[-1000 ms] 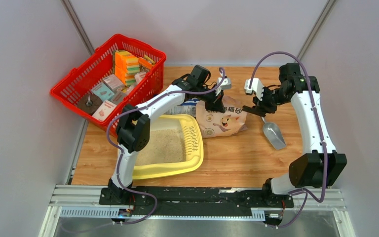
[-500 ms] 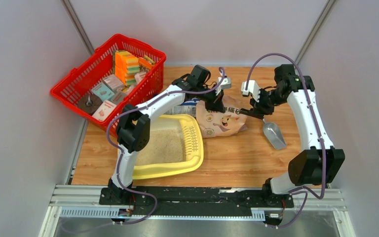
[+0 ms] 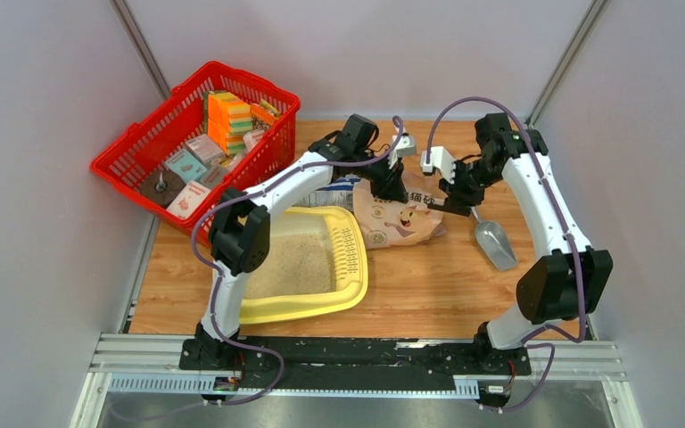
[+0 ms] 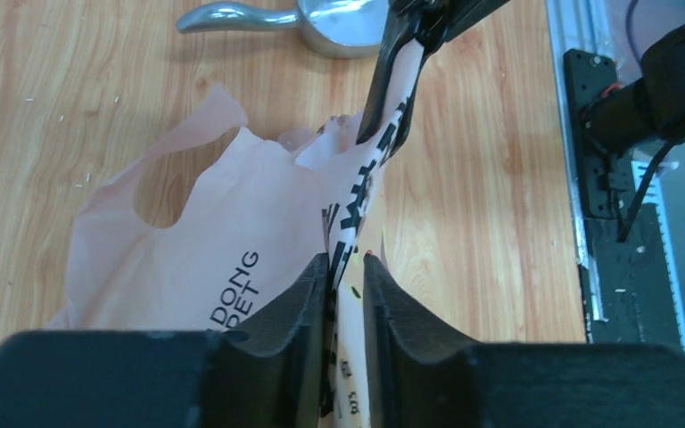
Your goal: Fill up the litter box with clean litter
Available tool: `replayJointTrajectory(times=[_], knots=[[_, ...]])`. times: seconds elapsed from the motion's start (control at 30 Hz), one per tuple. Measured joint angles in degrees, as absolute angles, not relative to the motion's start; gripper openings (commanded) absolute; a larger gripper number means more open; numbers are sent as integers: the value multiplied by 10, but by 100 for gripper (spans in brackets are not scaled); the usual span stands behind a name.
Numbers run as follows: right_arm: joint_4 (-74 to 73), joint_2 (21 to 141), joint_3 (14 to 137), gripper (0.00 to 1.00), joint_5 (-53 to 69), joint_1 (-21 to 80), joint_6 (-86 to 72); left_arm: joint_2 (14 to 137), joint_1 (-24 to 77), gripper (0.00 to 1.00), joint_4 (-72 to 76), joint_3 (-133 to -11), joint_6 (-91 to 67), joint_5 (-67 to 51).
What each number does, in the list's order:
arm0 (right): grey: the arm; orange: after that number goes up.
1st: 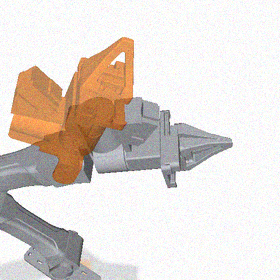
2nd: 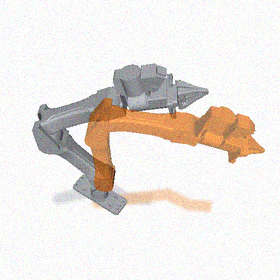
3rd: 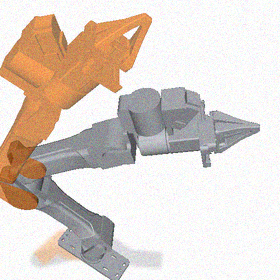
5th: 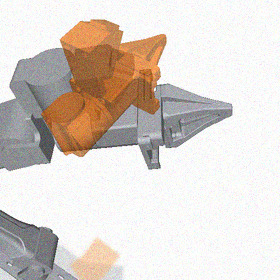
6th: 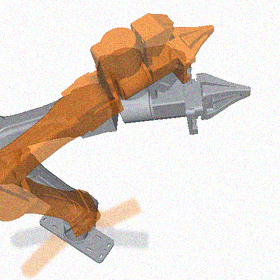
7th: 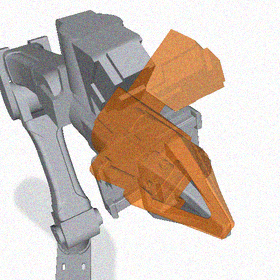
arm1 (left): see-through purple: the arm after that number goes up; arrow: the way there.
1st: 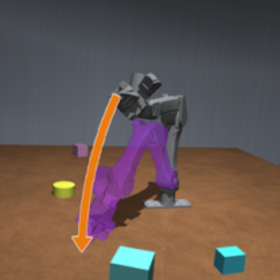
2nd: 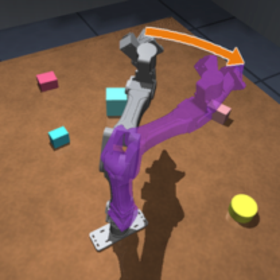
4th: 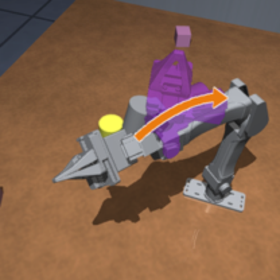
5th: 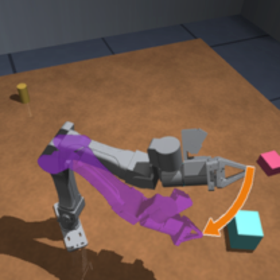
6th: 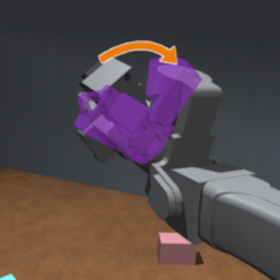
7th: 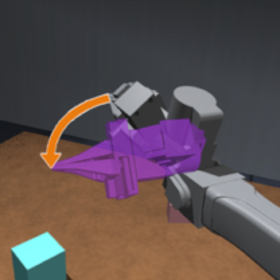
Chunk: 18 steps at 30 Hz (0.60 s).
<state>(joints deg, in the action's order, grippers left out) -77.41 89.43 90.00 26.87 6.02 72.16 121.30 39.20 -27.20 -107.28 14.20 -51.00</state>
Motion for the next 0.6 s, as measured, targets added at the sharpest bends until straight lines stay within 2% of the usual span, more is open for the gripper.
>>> replayJointTrajectory(times=[0.13, 0.27, 0.6], knots=[[-775, 909, 931, 0, 253, 75, 713, 1212, 380, 38, -279, -1081, 149, -528], [-777, 914, 957, 0, 245, 80, 703, 1197, 363, 39, -297, -1073, 171, -537], [-778, 914, 966, 0, 234, 89, 690, 1166, 337, 31, -381, -1069, 248, -544]])
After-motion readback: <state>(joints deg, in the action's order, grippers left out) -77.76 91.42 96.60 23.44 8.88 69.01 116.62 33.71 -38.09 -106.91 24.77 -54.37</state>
